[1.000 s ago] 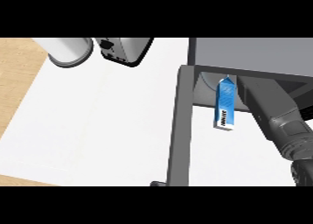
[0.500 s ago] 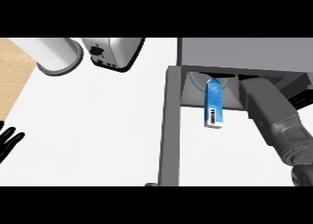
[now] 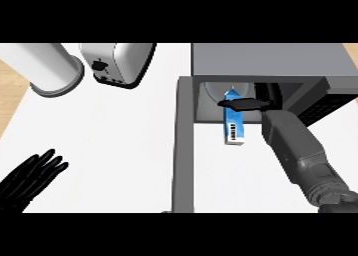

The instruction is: Pick up the milk, place it into the microwave and close the microwave

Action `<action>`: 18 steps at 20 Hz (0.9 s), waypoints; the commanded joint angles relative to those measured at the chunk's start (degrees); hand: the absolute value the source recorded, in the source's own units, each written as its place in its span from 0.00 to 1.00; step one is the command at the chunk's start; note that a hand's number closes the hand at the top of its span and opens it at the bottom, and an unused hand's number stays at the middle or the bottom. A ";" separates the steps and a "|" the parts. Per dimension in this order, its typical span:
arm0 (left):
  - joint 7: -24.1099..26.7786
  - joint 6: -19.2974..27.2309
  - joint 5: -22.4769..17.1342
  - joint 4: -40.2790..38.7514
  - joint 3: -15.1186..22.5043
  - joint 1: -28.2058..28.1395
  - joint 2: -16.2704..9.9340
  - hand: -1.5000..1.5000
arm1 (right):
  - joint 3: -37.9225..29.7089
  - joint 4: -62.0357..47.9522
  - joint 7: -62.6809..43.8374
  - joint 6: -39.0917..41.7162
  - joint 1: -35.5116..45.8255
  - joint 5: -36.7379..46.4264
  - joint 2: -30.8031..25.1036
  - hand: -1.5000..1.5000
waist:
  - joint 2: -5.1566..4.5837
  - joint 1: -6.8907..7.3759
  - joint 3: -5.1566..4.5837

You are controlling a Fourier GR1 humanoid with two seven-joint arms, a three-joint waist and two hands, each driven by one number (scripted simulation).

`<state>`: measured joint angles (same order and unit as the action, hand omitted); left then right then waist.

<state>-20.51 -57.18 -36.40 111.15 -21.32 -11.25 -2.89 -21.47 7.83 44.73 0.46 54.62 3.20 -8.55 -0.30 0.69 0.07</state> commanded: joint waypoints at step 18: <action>13.52 3.84 28.34 -9.06 10.98 7.67 2.89 1.00 | 8.28 17.75 8.44 4.21 -34.78 1.32 5.95 0.00 | 1.71 -6.15 -0.47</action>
<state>-8.15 -55.60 -12.39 104.27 -11.94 -5.46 -0.05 -14.35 21.67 51.13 4.19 26.66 4.18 -1.85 1.22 -3.95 -0.29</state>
